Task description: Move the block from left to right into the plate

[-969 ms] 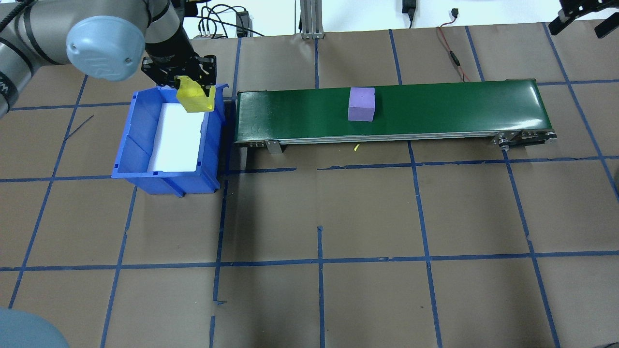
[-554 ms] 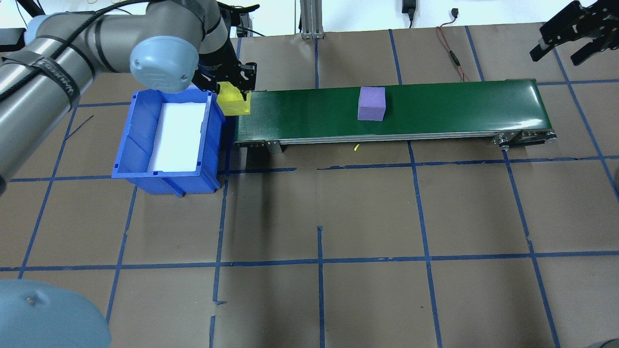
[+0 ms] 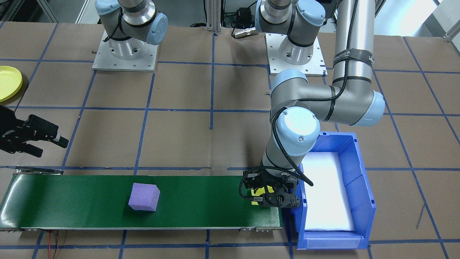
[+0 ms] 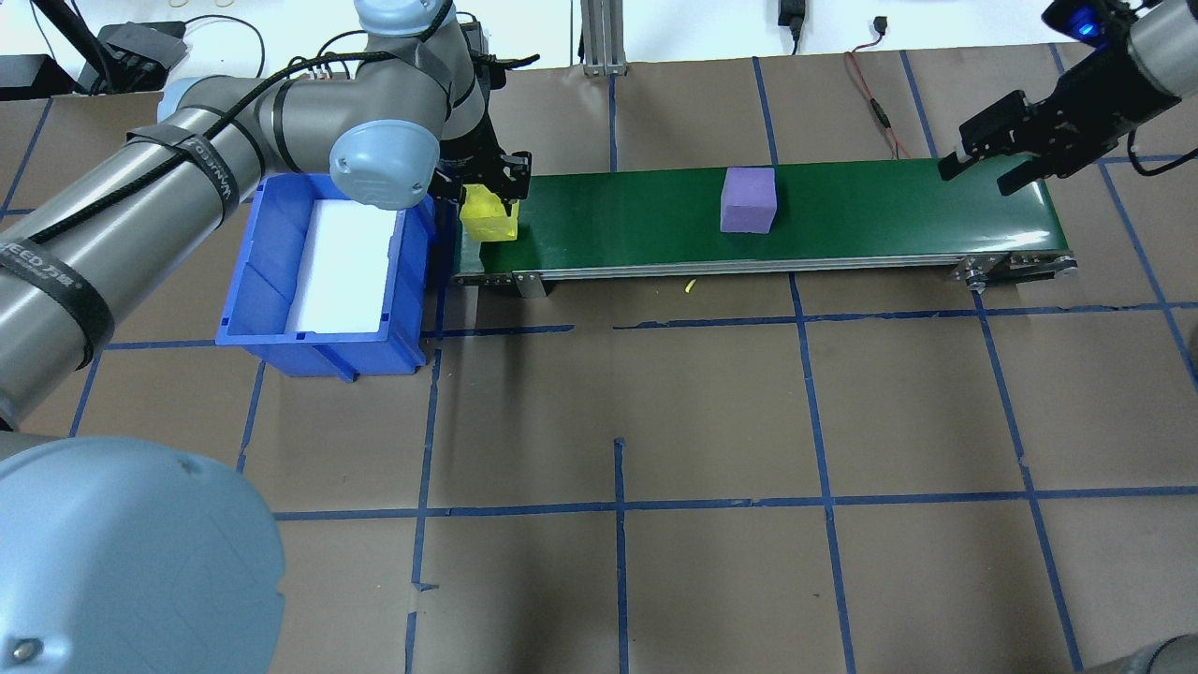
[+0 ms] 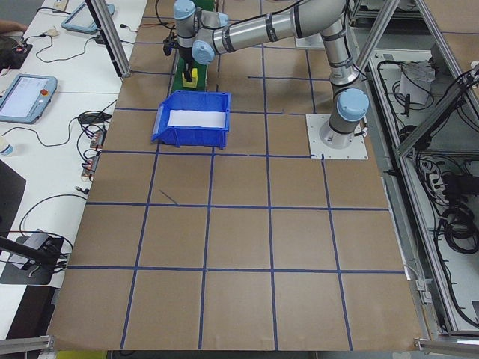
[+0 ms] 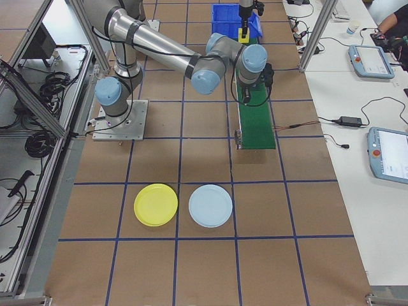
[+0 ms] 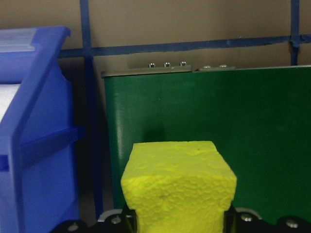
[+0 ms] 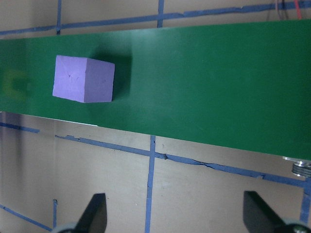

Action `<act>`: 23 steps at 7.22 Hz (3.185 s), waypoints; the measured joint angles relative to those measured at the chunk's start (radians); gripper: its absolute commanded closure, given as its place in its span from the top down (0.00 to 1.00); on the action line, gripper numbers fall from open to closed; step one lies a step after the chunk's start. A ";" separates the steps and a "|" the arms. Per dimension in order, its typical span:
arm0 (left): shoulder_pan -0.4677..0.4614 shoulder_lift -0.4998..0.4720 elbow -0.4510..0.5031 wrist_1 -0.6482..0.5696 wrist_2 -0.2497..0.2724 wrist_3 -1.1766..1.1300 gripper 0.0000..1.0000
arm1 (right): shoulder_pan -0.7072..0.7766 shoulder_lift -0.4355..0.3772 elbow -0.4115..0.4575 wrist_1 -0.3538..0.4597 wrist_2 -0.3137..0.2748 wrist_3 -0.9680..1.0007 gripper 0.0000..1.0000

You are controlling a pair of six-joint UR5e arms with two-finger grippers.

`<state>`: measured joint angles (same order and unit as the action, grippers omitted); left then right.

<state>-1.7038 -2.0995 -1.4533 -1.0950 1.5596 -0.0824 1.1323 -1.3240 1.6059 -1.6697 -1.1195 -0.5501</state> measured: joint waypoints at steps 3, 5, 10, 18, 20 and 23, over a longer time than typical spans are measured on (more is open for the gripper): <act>-0.001 -0.022 -0.013 0.037 -0.008 0.001 1.00 | 0.000 0.058 0.048 -0.115 0.072 0.001 1.00; 0.000 0.011 -0.017 0.032 -0.008 0.004 1.00 | 0.006 0.138 -0.046 -0.124 0.083 0.055 1.00; 0.083 0.268 -0.026 -0.276 0.011 0.081 1.00 | 0.119 0.230 -0.112 -0.130 0.078 0.217 1.00; 0.167 0.510 -0.044 -0.574 0.011 0.213 1.00 | 0.132 0.240 -0.094 -0.215 -0.044 0.301 0.92; 0.175 0.519 -0.047 -0.575 0.022 0.213 1.00 | 0.132 0.252 -0.091 -0.251 -0.088 0.265 0.50; 0.181 0.528 -0.045 -0.580 0.028 0.179 1.00 | 0.132 0.251 -0.093 -0.264 -0.189 0.238 0.31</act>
<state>-1.5231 -1.5717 -1.4984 -1.6754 1.5880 0.0965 1.2638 -1.0734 1.5127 -1.9336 -1.3080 -0.3122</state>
